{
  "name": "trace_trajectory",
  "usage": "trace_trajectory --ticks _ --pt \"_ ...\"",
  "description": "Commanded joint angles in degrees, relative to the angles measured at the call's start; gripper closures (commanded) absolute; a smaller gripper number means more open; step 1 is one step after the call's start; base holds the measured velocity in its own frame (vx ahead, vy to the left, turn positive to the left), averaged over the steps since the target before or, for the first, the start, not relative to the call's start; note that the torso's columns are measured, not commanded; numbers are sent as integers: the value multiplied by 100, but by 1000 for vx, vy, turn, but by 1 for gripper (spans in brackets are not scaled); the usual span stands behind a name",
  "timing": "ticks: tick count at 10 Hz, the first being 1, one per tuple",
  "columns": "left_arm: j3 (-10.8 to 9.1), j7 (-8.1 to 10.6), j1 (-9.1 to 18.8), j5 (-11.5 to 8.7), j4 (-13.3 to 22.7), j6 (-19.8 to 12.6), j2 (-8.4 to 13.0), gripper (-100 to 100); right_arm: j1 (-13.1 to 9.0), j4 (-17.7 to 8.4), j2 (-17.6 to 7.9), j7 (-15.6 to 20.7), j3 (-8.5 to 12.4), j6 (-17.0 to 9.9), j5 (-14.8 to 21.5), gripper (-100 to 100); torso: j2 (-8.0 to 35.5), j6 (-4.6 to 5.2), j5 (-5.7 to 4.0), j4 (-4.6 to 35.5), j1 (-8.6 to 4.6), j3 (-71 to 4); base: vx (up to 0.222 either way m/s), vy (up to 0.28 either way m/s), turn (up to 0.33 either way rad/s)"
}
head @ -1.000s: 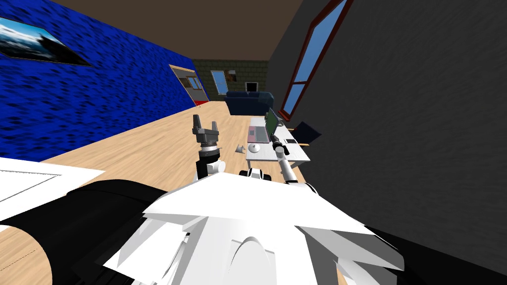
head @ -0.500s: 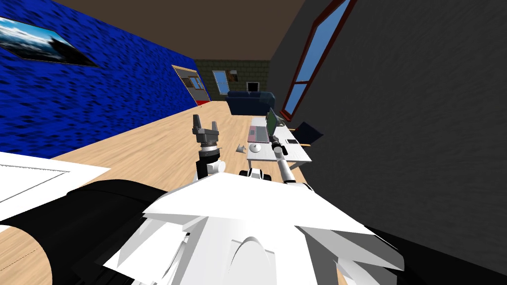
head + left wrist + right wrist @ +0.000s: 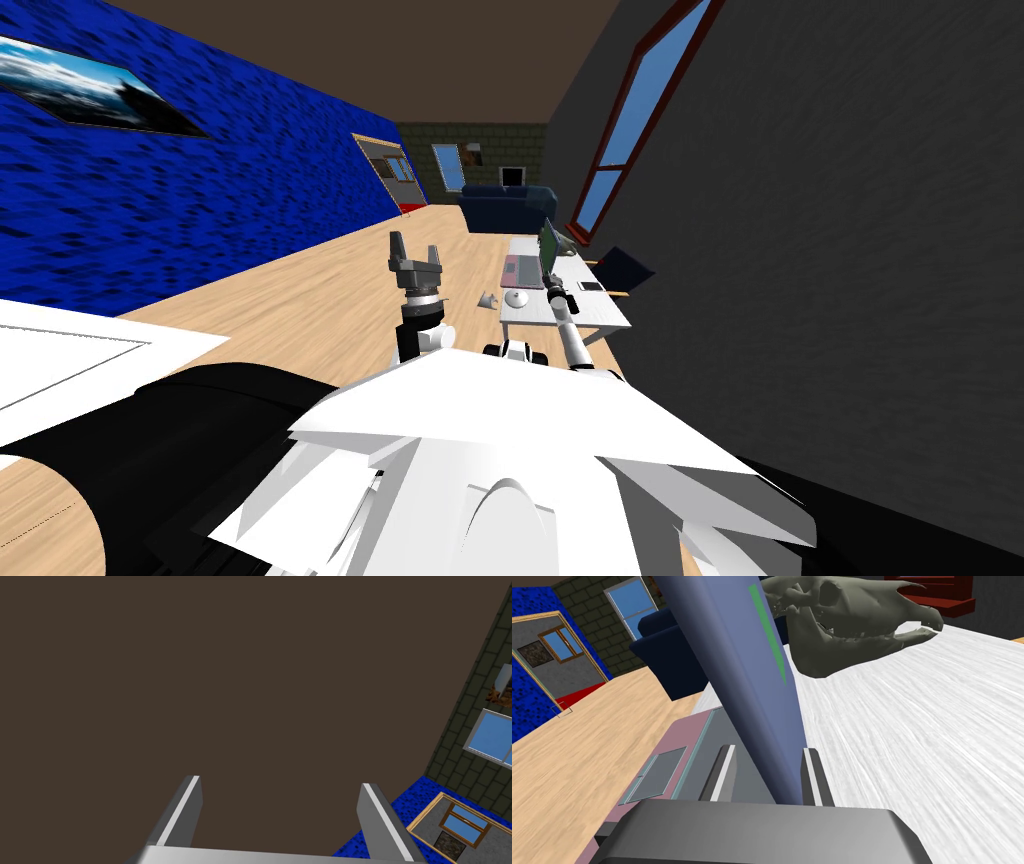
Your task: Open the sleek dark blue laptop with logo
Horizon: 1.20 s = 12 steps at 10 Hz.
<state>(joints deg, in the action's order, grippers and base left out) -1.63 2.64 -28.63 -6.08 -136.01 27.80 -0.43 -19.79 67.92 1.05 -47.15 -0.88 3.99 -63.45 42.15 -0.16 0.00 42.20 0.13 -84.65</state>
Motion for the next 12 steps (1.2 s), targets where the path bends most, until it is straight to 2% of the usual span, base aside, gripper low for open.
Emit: trace_trajectory --ticks 1,9,10,12 --pt "0 0 0 0 0 0 0 0 47 -80 -11 182 -78 183 247 100 2 6 1 4 -5 1 0 12 68" --pt "0 0 0 0 0 0 0 0 219 -397 -66 827 -404 912 1217 100 -30 -29 -11 -40 17 -19 6 19 60" --pt "0 0 0 0 0 0 0 0 164 -357 -112 740 -365 950 1146 100 -28 -30 -11 -42 18 -18 -7 5 2" --pt "0 0 0 0 0 0 0 0 295 -556 -168 998 -467 1249 1522 100 -32 -2 -11 -30 -9 -18 21 31 72"
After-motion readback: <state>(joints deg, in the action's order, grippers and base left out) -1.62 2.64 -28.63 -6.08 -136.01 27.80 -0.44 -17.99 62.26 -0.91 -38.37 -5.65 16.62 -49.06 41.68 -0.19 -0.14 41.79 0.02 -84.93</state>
